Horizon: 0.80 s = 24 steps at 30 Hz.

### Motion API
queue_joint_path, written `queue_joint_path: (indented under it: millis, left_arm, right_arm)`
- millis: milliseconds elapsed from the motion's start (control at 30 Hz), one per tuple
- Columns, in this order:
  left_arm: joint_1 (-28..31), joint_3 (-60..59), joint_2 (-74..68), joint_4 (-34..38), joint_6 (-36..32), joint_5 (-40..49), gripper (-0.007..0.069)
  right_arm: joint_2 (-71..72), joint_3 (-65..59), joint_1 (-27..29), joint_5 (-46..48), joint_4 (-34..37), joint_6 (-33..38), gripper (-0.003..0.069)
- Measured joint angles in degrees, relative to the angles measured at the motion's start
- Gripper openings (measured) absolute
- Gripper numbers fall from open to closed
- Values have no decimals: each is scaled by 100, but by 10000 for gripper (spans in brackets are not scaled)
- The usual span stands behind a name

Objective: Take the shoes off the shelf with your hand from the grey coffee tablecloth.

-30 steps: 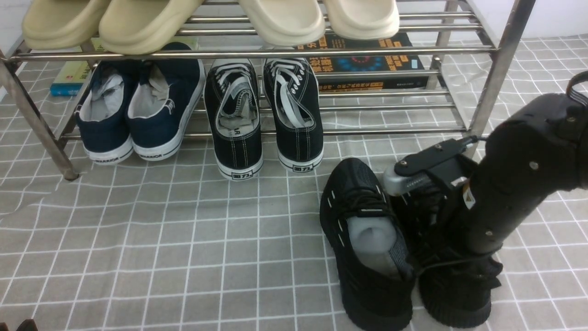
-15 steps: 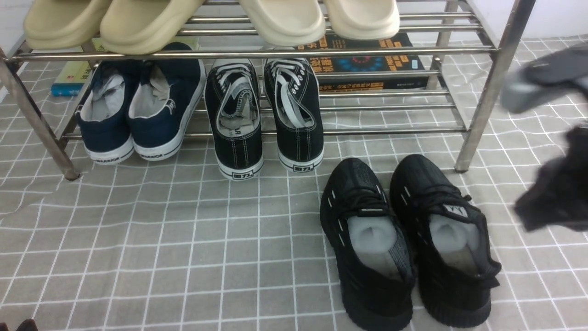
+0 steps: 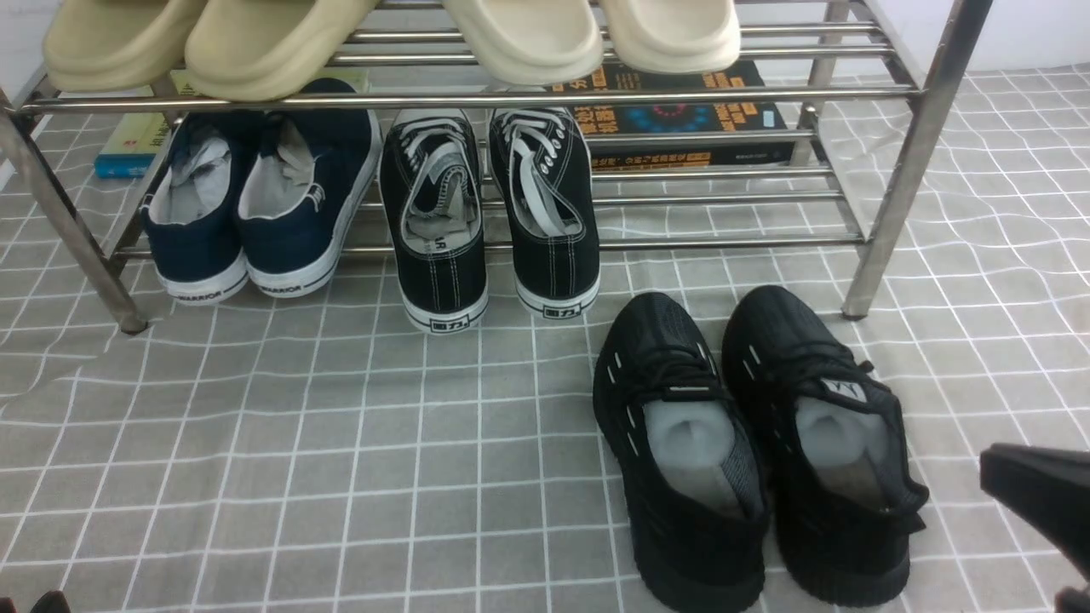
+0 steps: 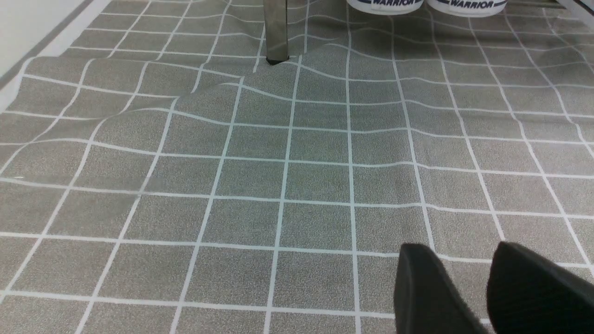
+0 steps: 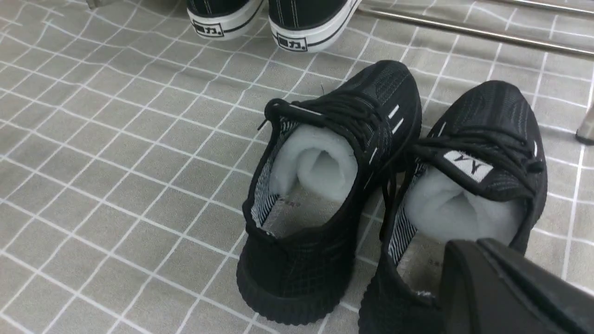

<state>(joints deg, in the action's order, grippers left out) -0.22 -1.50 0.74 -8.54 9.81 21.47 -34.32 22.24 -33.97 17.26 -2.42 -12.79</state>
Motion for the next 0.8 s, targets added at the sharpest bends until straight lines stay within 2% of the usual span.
queue_joint_path:
  millis: [100, 333, 500, 600, 667, 733, 800]
  left_arm:
    - [0, 0, 0, 0, 0, 0, 240]
    - [0, 0, 0, 0, 0, 0, 240]
    - [0, 0, 0, 0, 0, 0, 240]
    - [0, 0, 0, 0, 0, 0, 240]
    - [0, 0, 0, 0, 0, 0, 240]
    - [0, 0, 0, 0, 0, 0, 240]
    - [0, 0, 0, 0, 0, 0, 240]
  right_arm:
    - [7, -206, 0, -4, -51, 25, -14]
    - [7, -363, 0, 68, -767, 87, -10]
    - [7, -363, 0, 68, -876, 104, -7]
    - [7, -370, 0, 61, -753, 104, -7]
    - [88, -479, 0, 6, -387, 242, -7]
    - [249, -627, 13, -2, -133, 481, -7]
    - [718, -923, 284, -7, 345, 1082, -7]
